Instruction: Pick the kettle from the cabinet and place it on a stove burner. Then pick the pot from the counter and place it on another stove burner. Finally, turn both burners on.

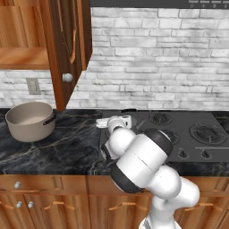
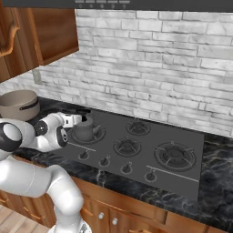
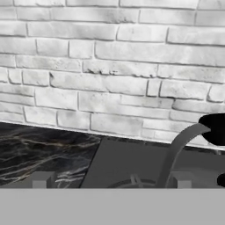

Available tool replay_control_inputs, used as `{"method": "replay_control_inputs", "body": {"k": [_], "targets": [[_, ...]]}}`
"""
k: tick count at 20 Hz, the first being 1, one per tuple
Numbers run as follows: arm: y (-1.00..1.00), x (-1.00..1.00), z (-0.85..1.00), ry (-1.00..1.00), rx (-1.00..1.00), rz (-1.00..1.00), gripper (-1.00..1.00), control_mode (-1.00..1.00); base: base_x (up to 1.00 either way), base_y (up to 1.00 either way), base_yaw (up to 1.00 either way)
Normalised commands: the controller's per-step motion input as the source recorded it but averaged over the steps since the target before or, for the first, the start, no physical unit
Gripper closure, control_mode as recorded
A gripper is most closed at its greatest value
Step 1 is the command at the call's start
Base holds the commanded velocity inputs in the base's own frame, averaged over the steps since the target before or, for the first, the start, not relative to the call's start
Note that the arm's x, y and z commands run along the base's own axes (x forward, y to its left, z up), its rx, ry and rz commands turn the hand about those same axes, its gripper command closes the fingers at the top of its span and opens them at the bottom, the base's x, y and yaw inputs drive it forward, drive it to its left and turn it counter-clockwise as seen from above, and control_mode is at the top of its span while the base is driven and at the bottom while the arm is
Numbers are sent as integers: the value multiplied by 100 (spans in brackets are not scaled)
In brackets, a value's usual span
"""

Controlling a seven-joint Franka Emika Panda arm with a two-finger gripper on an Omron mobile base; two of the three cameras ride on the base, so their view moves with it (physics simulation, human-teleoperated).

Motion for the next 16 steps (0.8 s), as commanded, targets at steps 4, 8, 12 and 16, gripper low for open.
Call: {"method": "replay_control_inputs", "body": {"k": [4, 8, 12, 16], "targets": [[0, 20, -1, 4, 0, 0, -100, -100, 0, 0, 0], [0, 10, -4, 2, 0, 0, -100, -100, 0, 0, 0], [0, 0, -7, 0, 0, 0, -100, -100, 0, 0, 0], [0, 0, -5, 0, 0, 0, -100, -100, 0, 0, 0]]}}
